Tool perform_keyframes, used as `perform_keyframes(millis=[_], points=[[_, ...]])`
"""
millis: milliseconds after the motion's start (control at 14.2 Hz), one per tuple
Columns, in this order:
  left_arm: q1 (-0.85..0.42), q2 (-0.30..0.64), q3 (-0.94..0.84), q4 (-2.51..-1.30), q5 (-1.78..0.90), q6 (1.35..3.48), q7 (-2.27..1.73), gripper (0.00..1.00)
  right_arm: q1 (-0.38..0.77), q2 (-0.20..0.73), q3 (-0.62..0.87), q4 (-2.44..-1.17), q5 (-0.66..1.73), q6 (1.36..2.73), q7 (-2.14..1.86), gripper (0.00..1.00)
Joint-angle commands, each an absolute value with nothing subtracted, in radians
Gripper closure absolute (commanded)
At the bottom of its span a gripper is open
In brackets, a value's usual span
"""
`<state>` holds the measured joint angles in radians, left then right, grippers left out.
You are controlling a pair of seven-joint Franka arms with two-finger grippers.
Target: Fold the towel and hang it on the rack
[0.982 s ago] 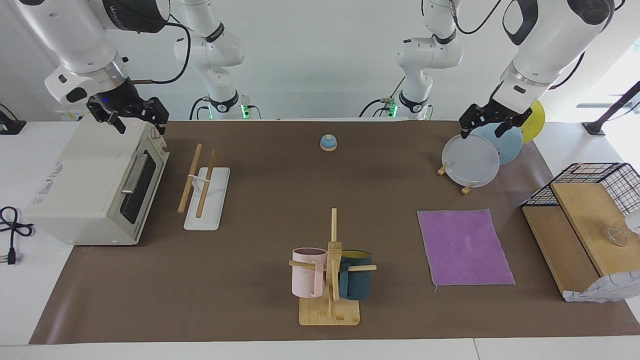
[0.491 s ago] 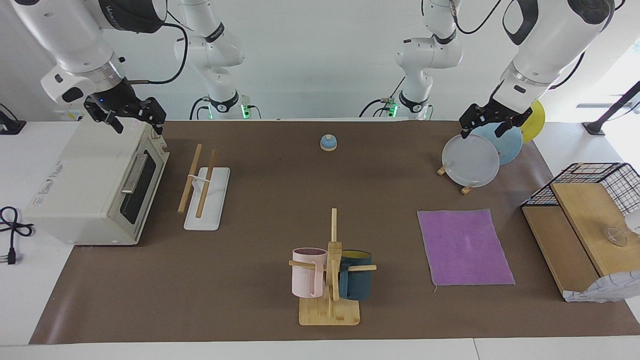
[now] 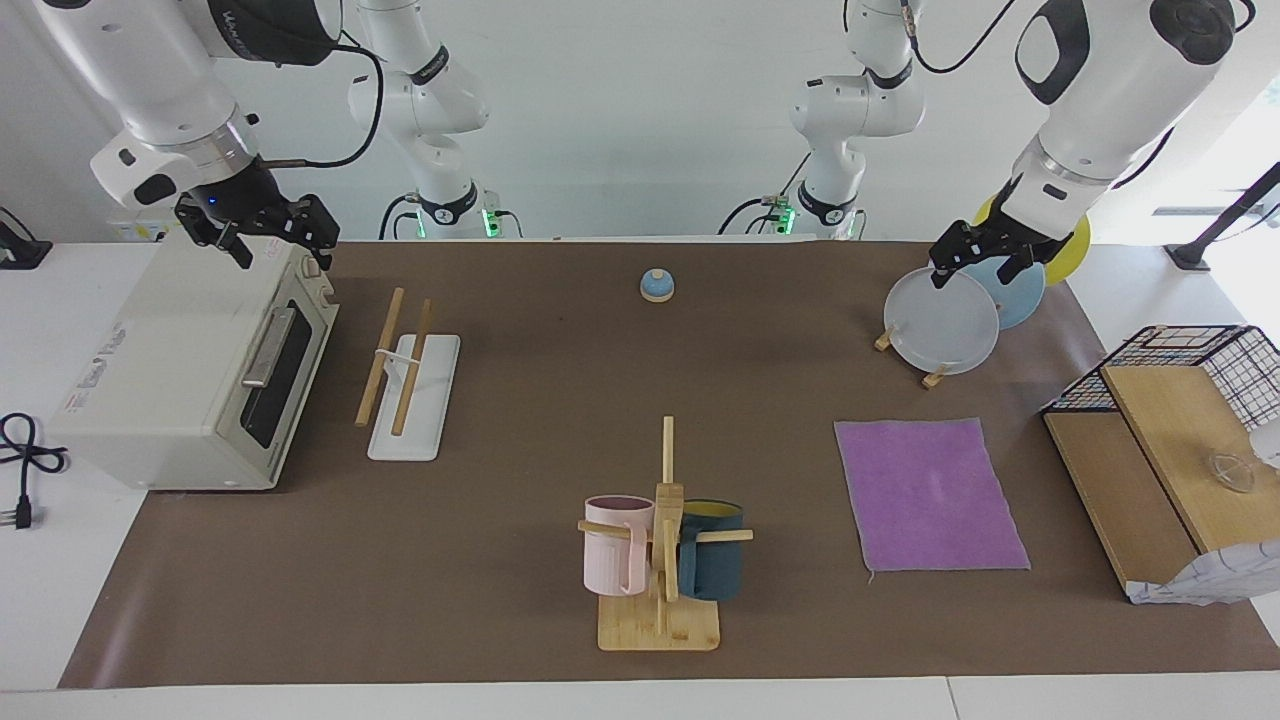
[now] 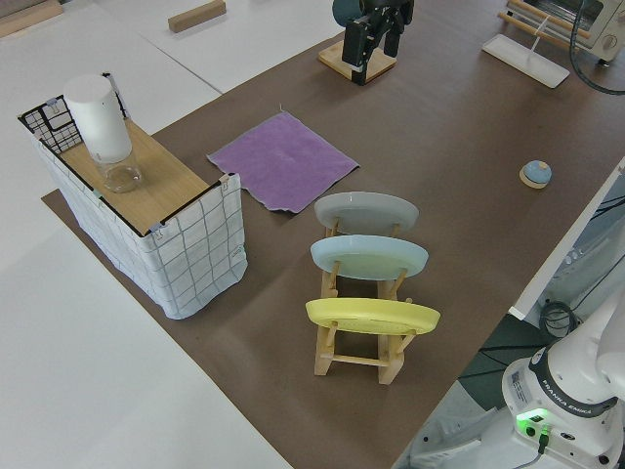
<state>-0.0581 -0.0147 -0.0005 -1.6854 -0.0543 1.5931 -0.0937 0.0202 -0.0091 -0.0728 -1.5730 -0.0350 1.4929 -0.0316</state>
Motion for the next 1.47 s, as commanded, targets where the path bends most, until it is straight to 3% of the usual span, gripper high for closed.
perform_keyframes(millis=[0,281,491,772,1404], points=[[-0.029,0.067,-0.002,-1.687,-0.080,1.666,-0.092,0.00,0.024,-0.021,-0.066,-1.595,-0.015,1.543,-0.028,0.00],[0.017,0.219,-0.002,-1.687,-0.083,1.821,-0.033,0.00,0.057,-0.014,-0.064,-1.592,-0.015,1.557,-0.025,0.00],[0.064,0.274,-0.002,-1.733,-0.086,1.931,0.031,0.00,0.092,0.020,-0.055,-1.583,-0.009,1.580,0.003,0.00],[0.089,0.322,-0.002,-1.825,-0.086,2.095,0.090,0.00,0.175,0.057,-0.051,-1.580,0.006,1.615,0.107,0.00],[0.135,0.362,-0.003,-1.893,-0.107,2.144,0.150,0.01,0.342,0.152,-0.051,-1.575,0.008,1.730,0.328,0.00]])
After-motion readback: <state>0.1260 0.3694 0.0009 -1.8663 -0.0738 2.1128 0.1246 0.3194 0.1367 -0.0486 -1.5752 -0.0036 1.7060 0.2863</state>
